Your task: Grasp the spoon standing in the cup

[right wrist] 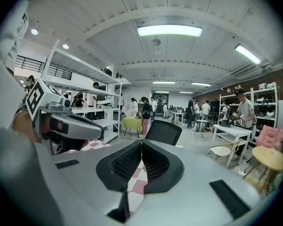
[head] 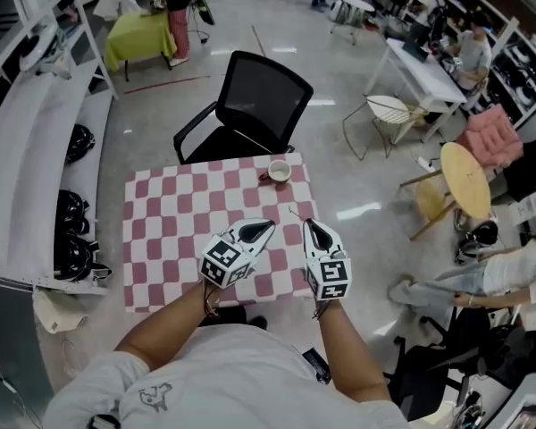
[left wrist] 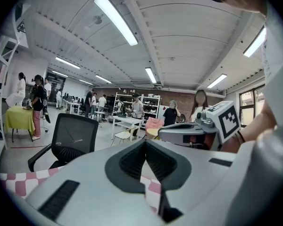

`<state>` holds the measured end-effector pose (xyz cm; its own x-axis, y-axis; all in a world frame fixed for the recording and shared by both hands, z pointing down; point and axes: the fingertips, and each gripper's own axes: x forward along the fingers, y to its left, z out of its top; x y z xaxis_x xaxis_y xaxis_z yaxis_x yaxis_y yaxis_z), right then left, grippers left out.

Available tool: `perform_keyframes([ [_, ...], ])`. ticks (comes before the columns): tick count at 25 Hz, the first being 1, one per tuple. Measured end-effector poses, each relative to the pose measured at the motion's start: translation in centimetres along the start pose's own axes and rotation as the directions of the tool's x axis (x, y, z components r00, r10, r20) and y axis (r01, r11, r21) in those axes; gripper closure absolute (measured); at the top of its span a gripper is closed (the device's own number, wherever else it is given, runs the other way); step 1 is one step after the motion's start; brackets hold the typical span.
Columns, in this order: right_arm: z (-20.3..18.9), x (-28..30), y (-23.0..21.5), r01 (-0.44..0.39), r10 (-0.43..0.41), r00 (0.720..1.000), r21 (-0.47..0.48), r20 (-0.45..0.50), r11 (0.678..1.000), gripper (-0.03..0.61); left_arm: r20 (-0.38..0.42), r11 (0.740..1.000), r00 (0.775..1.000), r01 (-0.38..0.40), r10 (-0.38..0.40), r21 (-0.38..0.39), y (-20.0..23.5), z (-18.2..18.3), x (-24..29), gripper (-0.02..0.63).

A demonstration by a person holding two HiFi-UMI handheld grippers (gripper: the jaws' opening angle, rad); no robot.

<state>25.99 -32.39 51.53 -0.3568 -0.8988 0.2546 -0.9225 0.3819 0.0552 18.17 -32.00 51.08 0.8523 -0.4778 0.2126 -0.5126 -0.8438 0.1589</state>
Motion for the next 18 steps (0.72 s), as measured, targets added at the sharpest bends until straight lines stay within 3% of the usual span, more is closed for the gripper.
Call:
perform_keyframes([
  [9, 0.9, -3.7, 3.7, -0.011, 0.01, 0.999, 0.026, 0.034, 1.0, 0.545, 0.012, 1.0, 1.0, -0.02, 0.019, 0.021, -2.1, 0.3, -5.0, 0.603],
  [18, 2.2, -5.3, 9.0, 0.043, -0.044, 0.998, 0.037, 0.049, 0.998, 0.545, 0.01, 0.998, 0.999, 0.041, -0.042, 0.039, -2.1, 0.1, -10.4, 0.603],
])
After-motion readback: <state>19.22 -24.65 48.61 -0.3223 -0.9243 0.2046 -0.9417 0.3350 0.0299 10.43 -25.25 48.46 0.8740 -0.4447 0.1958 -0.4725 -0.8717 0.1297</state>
